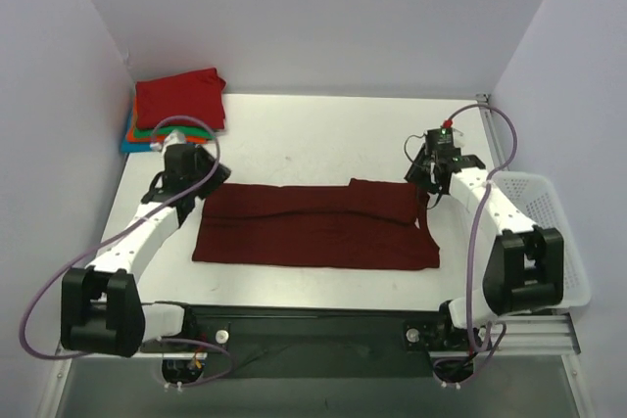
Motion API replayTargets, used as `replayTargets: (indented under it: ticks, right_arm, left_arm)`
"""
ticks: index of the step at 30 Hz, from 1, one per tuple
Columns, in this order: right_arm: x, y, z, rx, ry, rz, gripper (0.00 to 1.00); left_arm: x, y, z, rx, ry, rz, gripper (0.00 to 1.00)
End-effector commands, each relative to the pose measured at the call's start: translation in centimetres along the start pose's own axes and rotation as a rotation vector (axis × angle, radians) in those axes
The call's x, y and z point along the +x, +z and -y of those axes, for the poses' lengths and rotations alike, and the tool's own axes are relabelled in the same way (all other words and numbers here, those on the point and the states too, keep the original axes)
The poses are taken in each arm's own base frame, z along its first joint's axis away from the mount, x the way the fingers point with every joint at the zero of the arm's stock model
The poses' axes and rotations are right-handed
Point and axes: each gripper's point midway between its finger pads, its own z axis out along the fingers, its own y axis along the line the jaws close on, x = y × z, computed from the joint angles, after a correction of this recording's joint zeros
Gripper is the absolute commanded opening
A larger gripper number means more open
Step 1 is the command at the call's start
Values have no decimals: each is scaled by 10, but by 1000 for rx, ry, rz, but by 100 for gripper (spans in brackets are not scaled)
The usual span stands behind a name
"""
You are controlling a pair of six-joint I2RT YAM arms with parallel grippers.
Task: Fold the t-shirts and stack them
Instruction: Fold the other side of the tshirt into a rectangle
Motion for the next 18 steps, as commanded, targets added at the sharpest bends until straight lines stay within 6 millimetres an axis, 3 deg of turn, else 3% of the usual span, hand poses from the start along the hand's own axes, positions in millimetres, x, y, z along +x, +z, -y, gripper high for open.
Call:
replayTargets:
  ticks: [1, 2, 3, 4, 5, 6, 8, 9, 10, 11, 14, 16, 18]
  right_arm:
    - [-2, 19, 13, 49, 11, -65, 33]
    - [-12, 23, 9, 39, 18, -51, 33]
    - [-9, 32, 9, 39, 21, -76, 33]
    - [-13, 37, 7, 30, 35, -85, 33]
    - [-19, 41, 5, 28, 41, -84, 33]
    - [-16, 50, 6, 39, 41, -107, 33]
    - [-16, 59, 5, 40, 47, -123, 33]
    - [-14, 66, 5, 47, 45, -137, 33]
    - [-14, 69, 5, 49, 44, -141, 32]
    - [-14, 73, 5, 51, 46, -138, 32]
    - [-9, 83, 9, 67, 46, -159, 32]
    - [-5, 88, 11, 72, 45, -176, 33]
    - [-3, 90, 12, 78, 41, -180, 33]
  left_arm:
    - [-2, -1, 83, 213, 156, 28, 61]
    - [13, 8, 93, 241, 180, -16, 61]
    - [28, 5, 119, 307, 216, -50, 62]
    - [30, 8, 138, 362, 225, -42, 62]
    - [50, 21, 144, 373, 250, -96, 62]
    - [58, 17, 172, 437, 282, -110, 62]
    - [76, 22, 193, 492, 311, -155, 62]
    - [92, 36, 193, 484, 324, -198, 62]
    - [98, 33, 215, 536, 339, -202, 62]
    - [116, 45, 214, 540, 355, -253, 62]
    - [140, 46, 241, 614, 386, -301, 62]
    - [166, 56, 244, 632, 420, -354, 62]
    - [179, 65, 245, 633, 433, -376, 62]
